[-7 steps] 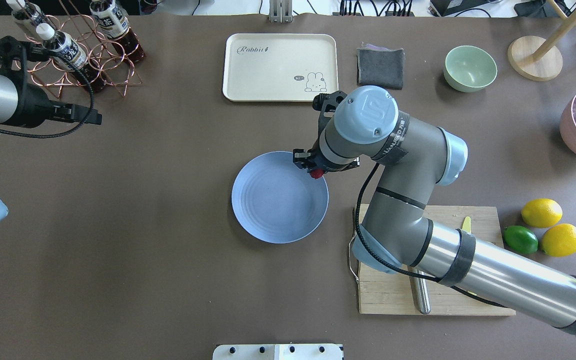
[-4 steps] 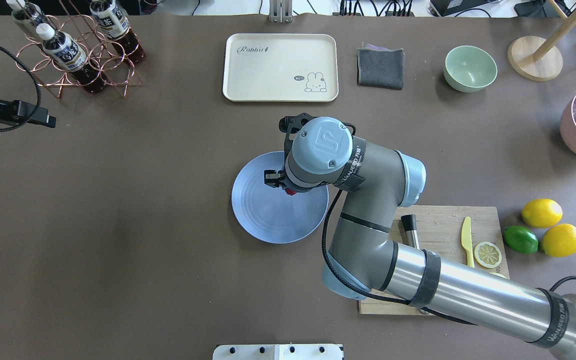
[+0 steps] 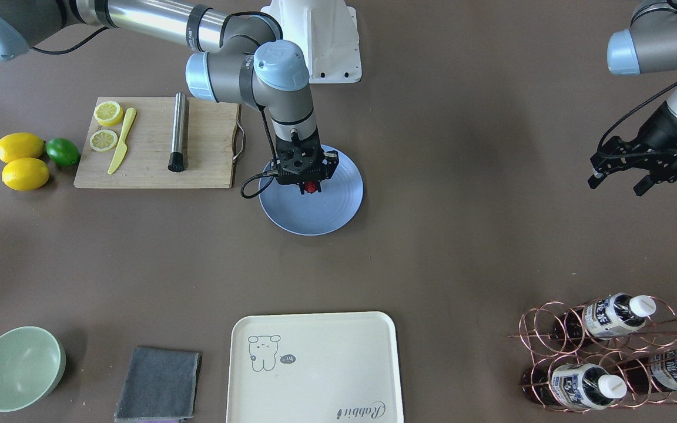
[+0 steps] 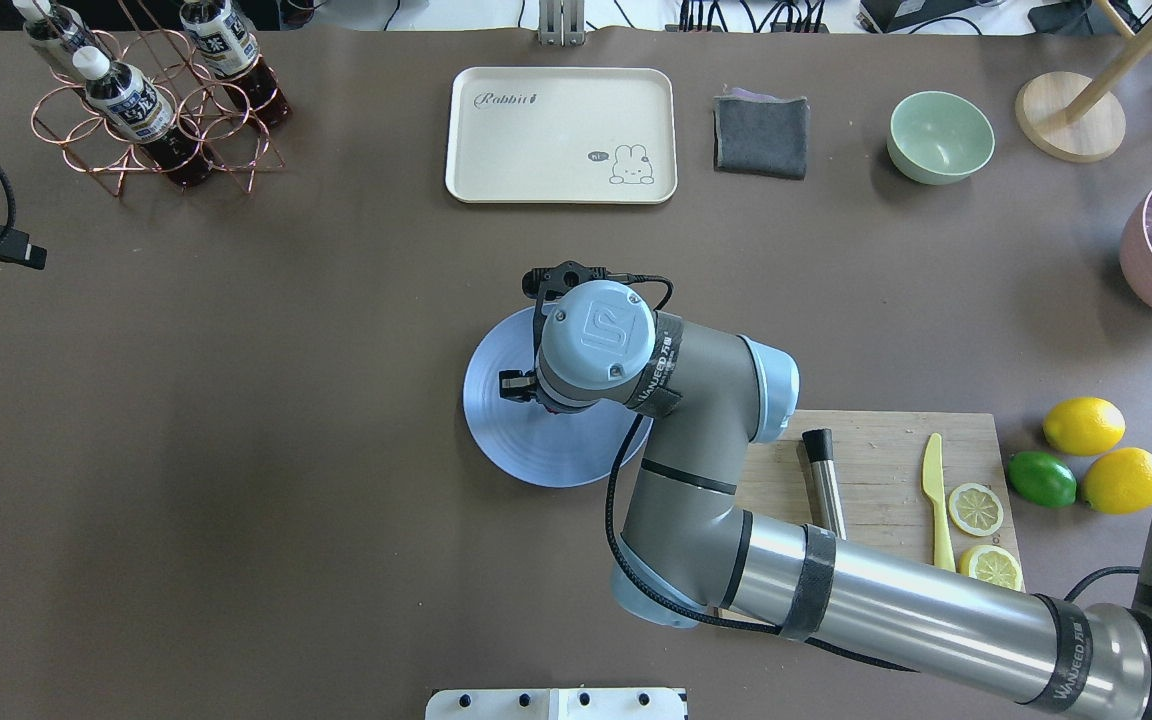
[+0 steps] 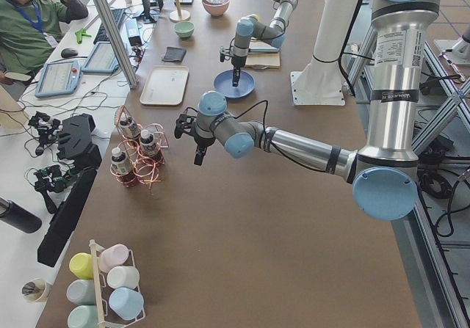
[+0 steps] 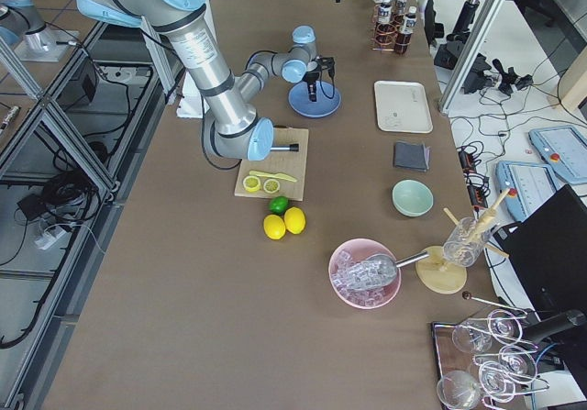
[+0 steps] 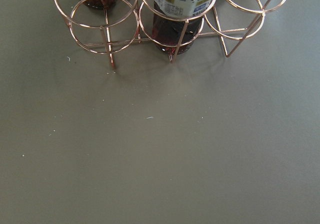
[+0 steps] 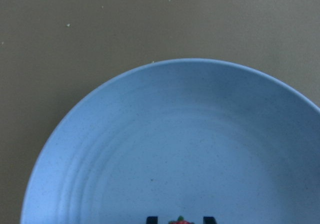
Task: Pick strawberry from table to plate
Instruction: 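Lower the strawberry onto the blue plate and open the right gripper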
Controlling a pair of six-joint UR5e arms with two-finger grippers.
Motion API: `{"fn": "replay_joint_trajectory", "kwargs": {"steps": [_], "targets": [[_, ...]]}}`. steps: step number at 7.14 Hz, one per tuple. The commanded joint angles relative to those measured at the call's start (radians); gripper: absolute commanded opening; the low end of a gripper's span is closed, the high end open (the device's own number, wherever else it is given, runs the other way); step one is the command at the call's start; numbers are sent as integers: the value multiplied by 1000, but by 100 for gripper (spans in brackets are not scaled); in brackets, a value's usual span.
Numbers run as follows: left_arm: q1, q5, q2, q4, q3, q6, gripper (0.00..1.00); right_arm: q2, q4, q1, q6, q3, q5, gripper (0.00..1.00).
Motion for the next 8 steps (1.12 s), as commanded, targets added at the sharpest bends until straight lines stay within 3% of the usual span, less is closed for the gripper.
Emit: {"fn": "replay_joint_trajectory", "kwargs": {"steps": [1,2,3,5,6,8], "targets": [[-6,0,1,0,9,3,98,3,2,-11,-1,-18,-23,7],[-7,0,1,0,9,3,98,0,2,-11,-3,-18,-27,72],[-7,-2,2,0,7,3,98,3,2,-11,2,-9,-27,99],[-7,-14,1,0,7,3,98,0,-12,6,5,45,-11,100],[-16,-14,1,2,10,10,98,-6,-82,39,5,100,37,100],[-82,-14,2,145,3,201,98,-56,-257,186,-67,213,166,100]]}}
